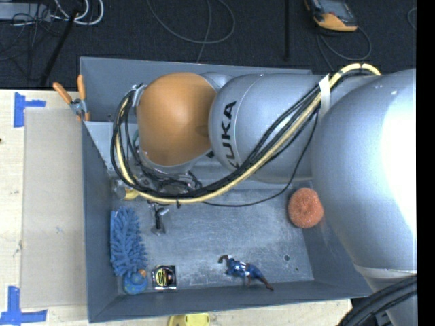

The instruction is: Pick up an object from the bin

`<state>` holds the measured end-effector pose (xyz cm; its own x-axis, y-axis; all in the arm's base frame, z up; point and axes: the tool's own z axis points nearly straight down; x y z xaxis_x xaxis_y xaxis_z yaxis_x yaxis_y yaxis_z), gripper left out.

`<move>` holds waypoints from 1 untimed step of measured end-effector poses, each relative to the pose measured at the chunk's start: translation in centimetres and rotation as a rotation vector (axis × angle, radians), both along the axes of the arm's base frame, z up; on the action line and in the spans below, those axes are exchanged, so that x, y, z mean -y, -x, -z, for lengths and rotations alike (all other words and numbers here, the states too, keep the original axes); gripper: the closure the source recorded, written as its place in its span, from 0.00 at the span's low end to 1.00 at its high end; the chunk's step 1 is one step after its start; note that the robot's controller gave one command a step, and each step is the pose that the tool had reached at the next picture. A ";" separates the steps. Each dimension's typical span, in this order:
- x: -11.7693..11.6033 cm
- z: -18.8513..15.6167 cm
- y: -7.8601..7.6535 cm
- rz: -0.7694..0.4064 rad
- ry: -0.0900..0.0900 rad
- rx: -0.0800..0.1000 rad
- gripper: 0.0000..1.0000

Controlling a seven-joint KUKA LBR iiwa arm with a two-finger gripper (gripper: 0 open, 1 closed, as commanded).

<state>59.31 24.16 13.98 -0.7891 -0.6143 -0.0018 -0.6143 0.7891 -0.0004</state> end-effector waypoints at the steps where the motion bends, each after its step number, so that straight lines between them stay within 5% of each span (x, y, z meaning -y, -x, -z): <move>1: 0.0 7.0 -1.0 -0.287 0.000 0.000 0.00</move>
Offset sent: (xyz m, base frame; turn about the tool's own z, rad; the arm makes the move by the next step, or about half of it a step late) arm -0.0041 0.0042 -0.0698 -0.7347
